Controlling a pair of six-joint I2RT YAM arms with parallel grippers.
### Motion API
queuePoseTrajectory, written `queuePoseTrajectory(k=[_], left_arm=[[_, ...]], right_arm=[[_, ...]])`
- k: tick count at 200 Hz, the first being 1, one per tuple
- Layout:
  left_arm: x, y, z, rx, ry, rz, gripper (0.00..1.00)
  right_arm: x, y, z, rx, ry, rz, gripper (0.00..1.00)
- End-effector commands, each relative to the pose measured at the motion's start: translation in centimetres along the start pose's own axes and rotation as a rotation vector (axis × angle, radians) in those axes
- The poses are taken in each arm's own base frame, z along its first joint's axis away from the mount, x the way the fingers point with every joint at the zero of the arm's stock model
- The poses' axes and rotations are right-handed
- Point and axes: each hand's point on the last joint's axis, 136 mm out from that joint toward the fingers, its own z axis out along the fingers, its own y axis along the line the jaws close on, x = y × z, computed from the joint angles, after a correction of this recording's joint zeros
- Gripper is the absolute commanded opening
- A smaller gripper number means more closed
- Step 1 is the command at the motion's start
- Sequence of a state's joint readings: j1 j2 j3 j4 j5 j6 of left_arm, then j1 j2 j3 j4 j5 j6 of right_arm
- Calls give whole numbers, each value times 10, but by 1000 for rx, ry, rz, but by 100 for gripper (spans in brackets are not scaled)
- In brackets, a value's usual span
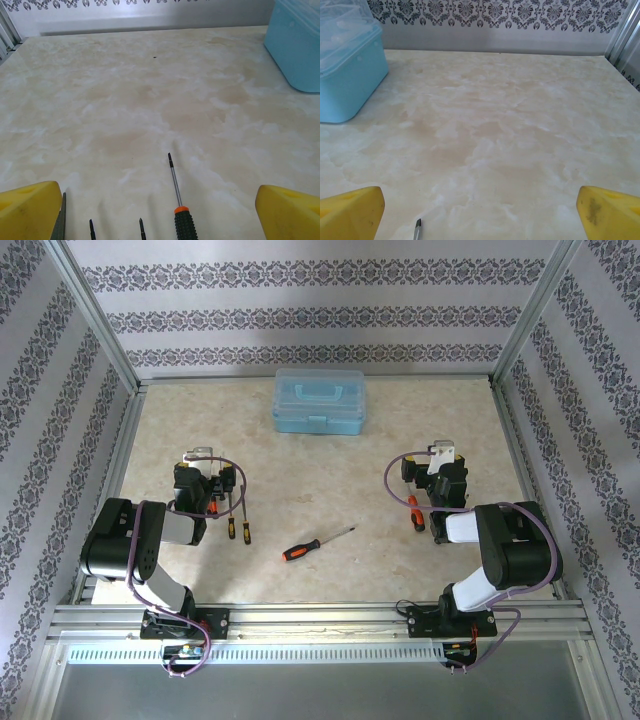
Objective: Pack the tool kit
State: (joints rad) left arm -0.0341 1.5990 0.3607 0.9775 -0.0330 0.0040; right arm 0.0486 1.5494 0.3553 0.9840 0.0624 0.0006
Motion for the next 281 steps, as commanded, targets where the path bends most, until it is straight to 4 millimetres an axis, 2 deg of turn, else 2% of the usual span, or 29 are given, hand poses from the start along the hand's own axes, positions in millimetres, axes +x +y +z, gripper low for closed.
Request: queuePoseTrajectory(k=[1, 30, 66, 106, 138, 162, 178, 186, 195, 203, 210, 223, 228, 242, 259, 281], left_arm=[[-8, 1, 1, 2, -18, 16, 99], [-7, 2, 2, -1, -14, 12, 99], [-8, 26, -1, -137, -27, -40, 99], [-14, 26, -13, -145, -57, -41, 99], [-40, 28, -27, -149, -73, -33, 99], [-72, 23, -42, -120, -79, -52, 100], [-95, 19, -53, -107, -99, -118, 100], [-105, 22, -62, -122, -102, -204, 99], [-111, 39, -77, -209, -97, -408, 99], [-103, 58, -96, -324, -76, -649, 99], [-99, 63, -111, -351, -67, -789, 99], [-122, 46, -123, -166, -154, -730, 99], [-129, 40, -129, -110, -199, -702, 99], [-134, 45, -145, -76, -316, -806, 99], [-140, 49, -161, -63, -370, -838, 99], [-150, 38, -164, -16, -316, -806, 99]], right_arm=[[-12, 1, -2, -3, -47, -5, 98], [-9, -1, -1, -12, -28, 14, 98], [-8, -8, 2, -11, -14, 53, 98], [-12, -7, -2, 39, -29, 20, 98], [-26, -3, -9, 89, -27, -40, 98], [-53, 10, -20, 124, -7, -104, 98], [-75, 10, -31, 179, 36, 25, 98], [-82, 12, -38, 189, 86, 118, 98], [-82, 17, -44, 175, 160, 196, 98], [-81, 19, -47, 159, 216, 262, 98], [-76, 24, -47, 106, 264, 331, 98], [-74, 40, -44, -103, 309, 540, 98], [-72, 41, -43, -163, 311, 644, 98], [-72, 42, -40, -312, 276, 845, 98], [-64, 43, -38, -323, 319, 864, 95], [-63, 51, -41, -300, 358, 815, 88]])
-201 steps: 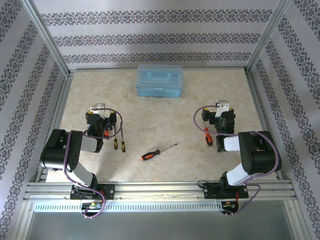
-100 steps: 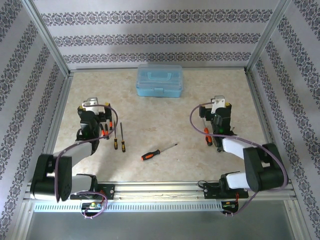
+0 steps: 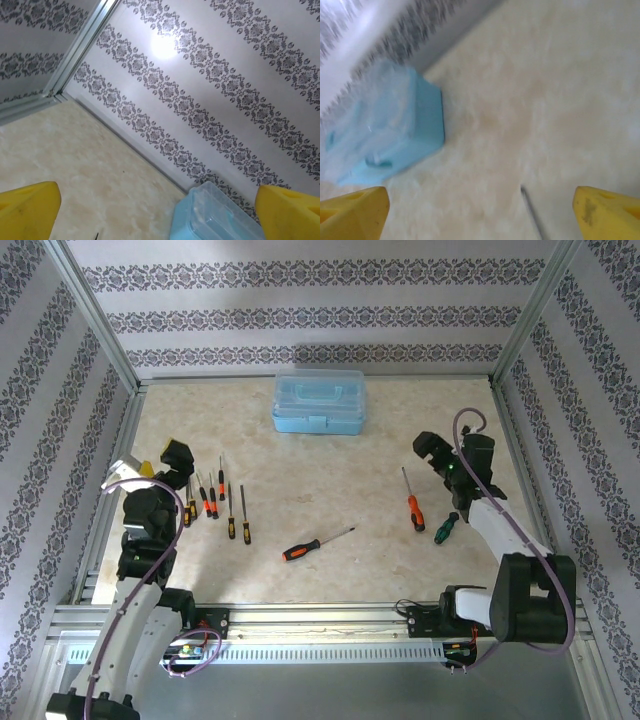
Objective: Pack the tool kit
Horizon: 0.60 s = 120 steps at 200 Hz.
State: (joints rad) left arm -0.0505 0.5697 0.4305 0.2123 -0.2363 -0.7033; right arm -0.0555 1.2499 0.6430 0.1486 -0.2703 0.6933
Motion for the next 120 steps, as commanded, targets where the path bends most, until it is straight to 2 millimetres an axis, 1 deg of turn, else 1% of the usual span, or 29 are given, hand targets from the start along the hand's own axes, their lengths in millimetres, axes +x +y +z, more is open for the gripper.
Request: queuePoseTrajectory(k=[1, 15, 22, 45, 60, 67, 81, 93, 105, 120], left_arm=[[4, -9, -2, 11, 79, -42, 99], [2, -23, 3, 32, 130, 13, 100], [2, -30, 9, 31, 158, 34, 100], [7, -60, 37, 62, 275, 64, 100], [22, -75, 56, 67, 394, 89, 97], [33, -77, 63, 54, 446, 100, 96], [49, -81, 74, 28, 521, 132, 95], [63, -80, 81, -3, 576, 155, 94], [76, -84, 86, -12, 608, 188, 93], [91, -96, 89, -1, 649, 242, 94]], right_arm=[[14, 40, -7, -136, 94, 42, 88], [15, 43, -8, -107, 112, 27, 86], [16, 42, -7, -75, 128, 30, 84], [18, 37, -5, -2, 134, 68, 83], [18, 37, -7, 39, 114, 71, 85], [18, 38, -7, 58, 100, 66, 87], [18, 44, -5, 80, 79, 64, 88], [19, 52, -1, 91, 72, 65, 90], [19, 61, 6, 107, 64, 63, 91], [20, 71, 16, 128, 55, 71, 93]])
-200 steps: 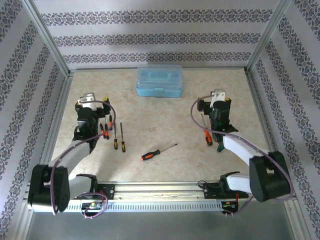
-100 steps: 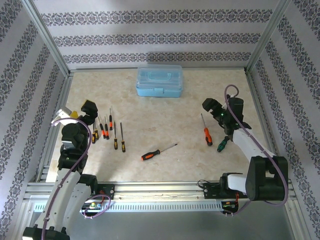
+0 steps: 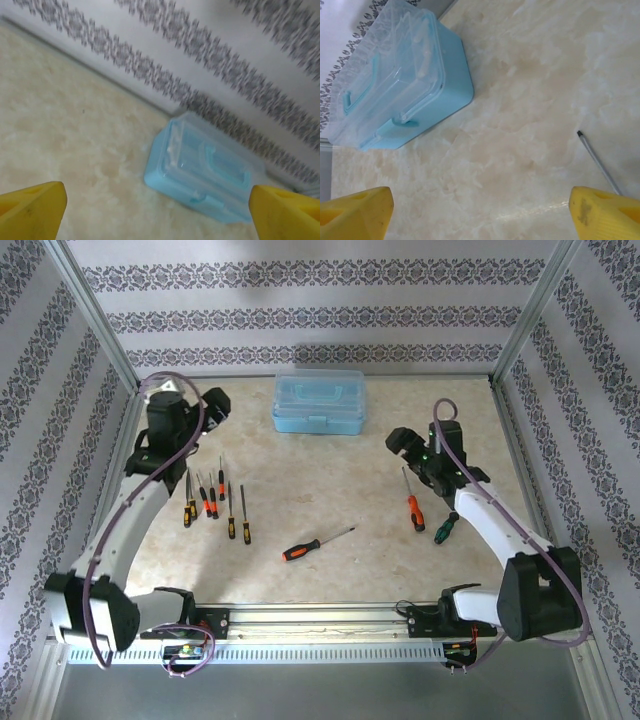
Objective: Pack the tool kit
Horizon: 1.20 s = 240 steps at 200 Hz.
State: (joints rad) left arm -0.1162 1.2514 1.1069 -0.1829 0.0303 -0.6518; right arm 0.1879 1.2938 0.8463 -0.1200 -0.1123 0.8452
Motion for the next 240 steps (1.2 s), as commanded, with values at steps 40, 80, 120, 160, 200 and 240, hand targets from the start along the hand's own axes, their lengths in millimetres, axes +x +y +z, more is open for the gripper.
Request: queuePoseTrajectory(k=[40, 80, 120, 160, 200, 240], left_arm=[[73, -32, 29, 4, 254, 199, 95], [84, -48, 30, 54, 307, 256, 96], [74, -55, 20, 95, 264, 276, 98], [92, -58, 20, 150, 312, 207, 98], [119, -51, 35, 134, 391, 210, 98], [121, -50, 37, 130, 390, 213, 98]], right_arm=[[-23, 29, 34, 130, -146, 147, 94], [-36, 50, 45, 154, -182, 82, 93], [-30, 57, 54, 126, -116, -5, 92], [-23, 44, 51, 182, -130, -5, 84], [-25, 49, 59, 233, -256, 38, 86], [-23, 82, 106, 270, -176, -3, 86]])
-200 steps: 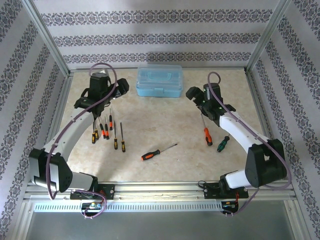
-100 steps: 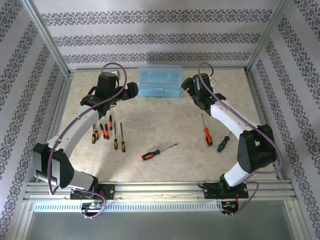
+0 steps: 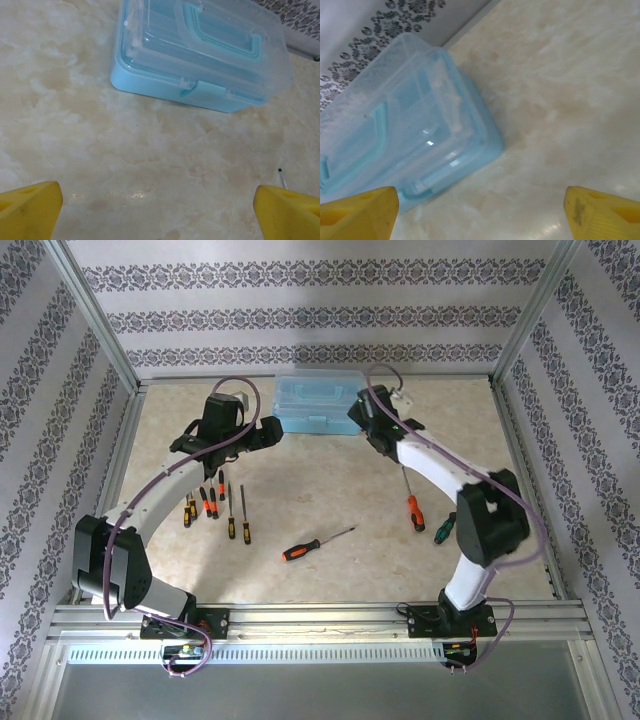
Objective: Pack the tool kit
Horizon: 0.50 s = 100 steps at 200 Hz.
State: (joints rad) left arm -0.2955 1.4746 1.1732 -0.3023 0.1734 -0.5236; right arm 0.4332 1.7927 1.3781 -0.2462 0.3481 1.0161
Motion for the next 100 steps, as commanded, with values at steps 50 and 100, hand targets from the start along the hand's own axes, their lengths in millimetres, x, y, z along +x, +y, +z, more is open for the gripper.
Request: queuePoseTrajectory(k=[50, 100], left_arm=[[-3, -9, -3, 19, -15, 21, 98], [-5, -10, -5, 19, -23, 28, 99]], right_arm=[[2, 35, 49, 82, 45, -13, 92], [21, 44, 73, 113, 121, 1, 94]])
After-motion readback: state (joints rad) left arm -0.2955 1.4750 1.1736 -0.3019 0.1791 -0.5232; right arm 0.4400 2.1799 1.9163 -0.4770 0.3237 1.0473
